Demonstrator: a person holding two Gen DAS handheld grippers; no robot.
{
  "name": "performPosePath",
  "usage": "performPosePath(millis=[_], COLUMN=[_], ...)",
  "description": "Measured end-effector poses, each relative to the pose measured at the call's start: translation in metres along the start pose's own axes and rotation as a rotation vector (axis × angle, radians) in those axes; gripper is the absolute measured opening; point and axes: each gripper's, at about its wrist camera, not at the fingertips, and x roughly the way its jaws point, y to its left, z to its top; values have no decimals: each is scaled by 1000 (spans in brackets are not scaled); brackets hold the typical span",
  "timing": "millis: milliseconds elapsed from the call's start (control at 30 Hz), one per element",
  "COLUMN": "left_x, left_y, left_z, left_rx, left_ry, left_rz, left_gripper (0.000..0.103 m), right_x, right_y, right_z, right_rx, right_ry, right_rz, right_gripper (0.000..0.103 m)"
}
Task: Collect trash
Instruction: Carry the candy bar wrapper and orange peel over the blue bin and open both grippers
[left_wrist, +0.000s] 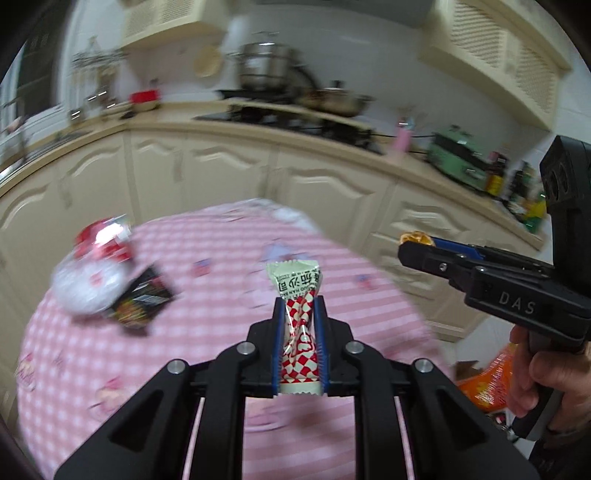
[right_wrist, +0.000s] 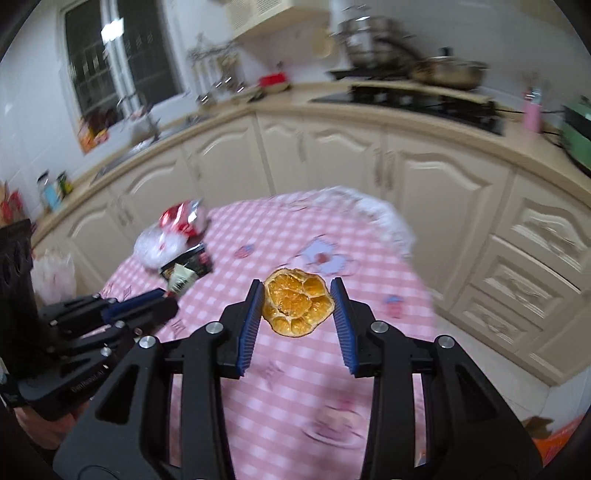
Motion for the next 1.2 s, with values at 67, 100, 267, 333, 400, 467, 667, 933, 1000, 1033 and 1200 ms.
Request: performPosePath(millis=[67, 100, 267, 333, 400, 467, 667, 933, 1000, 1033, 1200], left_x=[7, 11, 30, 41, 52, 67, 116, 190, 208, 215, 243], left_y=[-30, -43, -119, -148, -172, -197, -254, -285, -289, -292, -297], left_z=[4, 6, 5, -1, -8, -20, -63, -114, -127, -130, -142], left_rx=[32, 47, 130, 159, 182, 203, 261, 277, 279, 278, 263], left_ry=[-3, -3, 13, 44, 82, 150, 345, 581, 632, 652, 718], left_rz=[-56, -80, -207, -260, -300, -340, -428, -431, -418, -418, -396], left_gripper=[15, 15, 15, 15, 15, 15, 15, 15, 14, 14, 14], right_x=[-24, -33, -88, -103, -117, -126, -112, -60, -46, -40, -21], right_y=[-26, -37, -102, -125, -151, -180, -239, -284, -295, -298, -307], right_z=[-4, -7, -34, -48, -68, -93, -165, -243, -264, -270, -293], right_rx=[44, 63, 177, 222, 278, 342, 502, 671, 717, 731, 788], right_ry=[-29, -39, -73, -71, -58, -32, 97, 255, 292, 306, 343], right_rz=[-50, -70, -206, -247, -284, -327, -362, -321, -310, -305, -282], right_gripper=[37, 37, 37, 37, 37, 37, 37, 37, 37, 37, 37])
